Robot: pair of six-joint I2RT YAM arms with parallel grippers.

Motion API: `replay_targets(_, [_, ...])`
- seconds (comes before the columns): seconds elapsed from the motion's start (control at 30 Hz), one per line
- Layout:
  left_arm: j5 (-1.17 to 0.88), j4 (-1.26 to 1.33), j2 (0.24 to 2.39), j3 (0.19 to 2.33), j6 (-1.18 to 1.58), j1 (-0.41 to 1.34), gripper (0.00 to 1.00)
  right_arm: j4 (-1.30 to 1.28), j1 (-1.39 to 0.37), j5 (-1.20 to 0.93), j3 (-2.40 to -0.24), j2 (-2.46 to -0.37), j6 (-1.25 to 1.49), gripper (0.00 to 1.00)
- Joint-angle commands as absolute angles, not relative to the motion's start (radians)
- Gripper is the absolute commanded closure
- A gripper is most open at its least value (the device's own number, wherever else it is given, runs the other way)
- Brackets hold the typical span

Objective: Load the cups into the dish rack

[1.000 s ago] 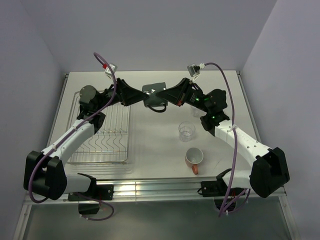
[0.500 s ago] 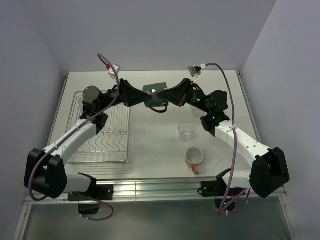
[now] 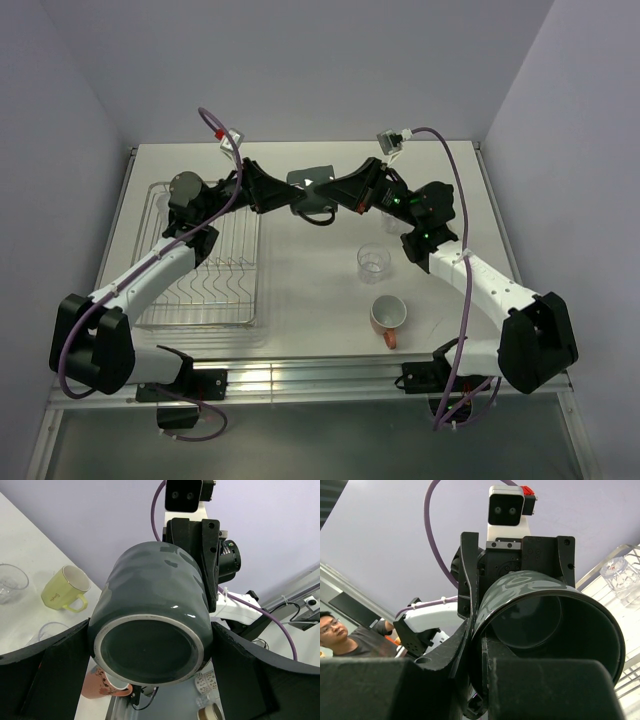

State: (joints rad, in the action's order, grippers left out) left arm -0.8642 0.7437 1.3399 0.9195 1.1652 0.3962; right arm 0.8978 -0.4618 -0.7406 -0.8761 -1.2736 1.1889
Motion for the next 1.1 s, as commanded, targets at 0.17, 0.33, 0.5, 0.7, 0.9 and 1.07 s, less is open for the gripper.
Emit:
replay_targets(0.17, [-0.934, 0.741, 1.350, 0.943, 1.178, 0.477, 0.87, 1.035, -0.499, -0.710, -0.907, -1.289, 1.177, 1.00])
replay_targets(0.33, [-0.902, 0.638, 1.302, 0.971, 1.112, 0.477, 1.00, 0.936, -0.499, -0.684, -0.913, -1.273, 1.116, 0.94])
replay_targets(0.5, [-0.882, 0.571, 1.269, 0.988, 1.077, 0.474, 1.00, 0.772, -0.499, -0.608, -0.919, -1.218, 1.028, 0.75])
replay_targets(0.7, [-0.881, 0.571, 1.246, 0.988, 1.088, 0.440, 1.00, 0.632, -0.497, -0.525, -0.936, -1.164, 0.956, 0.49])
replay_targets(0.9, [-0.876, 0.511, 1.227, 0.997, 1.063, 0.400, 1.00, 0.548, -0.495, -0.471, -0.942, -1.138, 0.924, 0.42])
replay_targets(1.07, [-0.880, 0.476, 1.213, 0.999, 1.052, 0.361, 1.00, 0.473, -0.494, -0.433, -0.951, -1.128, 0.904, 0.40])
